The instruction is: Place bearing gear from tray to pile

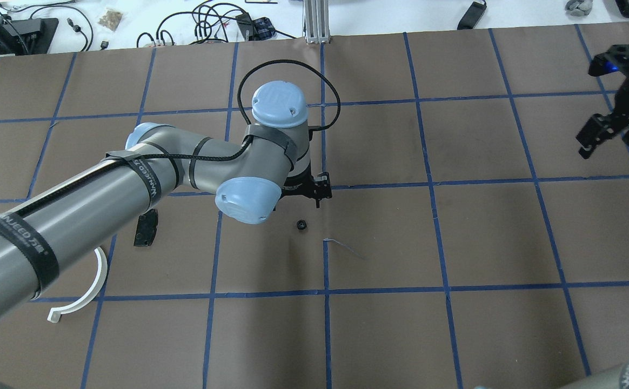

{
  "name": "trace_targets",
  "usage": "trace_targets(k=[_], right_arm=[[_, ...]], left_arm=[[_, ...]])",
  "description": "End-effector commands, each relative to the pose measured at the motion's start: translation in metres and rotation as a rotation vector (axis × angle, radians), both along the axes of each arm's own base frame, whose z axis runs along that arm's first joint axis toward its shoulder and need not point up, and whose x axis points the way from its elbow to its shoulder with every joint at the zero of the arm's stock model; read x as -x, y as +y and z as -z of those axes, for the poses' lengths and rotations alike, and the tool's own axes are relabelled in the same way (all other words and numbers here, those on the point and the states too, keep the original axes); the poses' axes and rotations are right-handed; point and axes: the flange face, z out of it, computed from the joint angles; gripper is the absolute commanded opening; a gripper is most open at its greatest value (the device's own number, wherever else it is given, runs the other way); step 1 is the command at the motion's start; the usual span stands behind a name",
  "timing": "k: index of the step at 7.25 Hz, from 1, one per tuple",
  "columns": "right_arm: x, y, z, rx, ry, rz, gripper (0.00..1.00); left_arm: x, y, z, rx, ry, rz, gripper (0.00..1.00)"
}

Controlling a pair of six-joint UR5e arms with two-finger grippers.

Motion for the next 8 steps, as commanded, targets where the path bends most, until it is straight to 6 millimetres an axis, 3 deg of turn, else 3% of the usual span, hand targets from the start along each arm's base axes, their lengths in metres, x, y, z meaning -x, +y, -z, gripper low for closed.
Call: trace_targets(k=[1, 3, 4, 6, 7, 8], right_arm=[[0.121, 0.042, 0.022, 0.012, -0.006, -0.082, 1.00], [0.179, 0.054, 0.048, 0.030, 0.030, -0.242, 1.00], [0.208, 0.070, 0.057, 0.040, 0.034, -0.295, 1.00], [0.221, 0.078, 0.059, 0.026, 0.018, -0.449, 1.00], [0.241, 0.083, 0.045, 0.036, 0.049, -0.471, 1.00], [0.251, 0.077, 0.052, 0.045, 0.037, -0.520, 1.00]], left_arm=[[0.011, 0.010, 0.023, -0.001, -0.005, 0.023, 1.00], [0.006, 0.022, 0.036, 0.038, 0.012, 0.021, 1.00], [0.005, 0.023, 0.040, 0.090, 0.027, 0.029, 1.00], [0.006, 0.020, 0.043, 0.090, 0.028, 0.032, 0.95], [0.006, 0.020, 0.043, 0.092, 0.027, 0.031, 0.87], [0.006, 0.020, 0.043, 0.093, 0.025, 0.029, 0.74]])
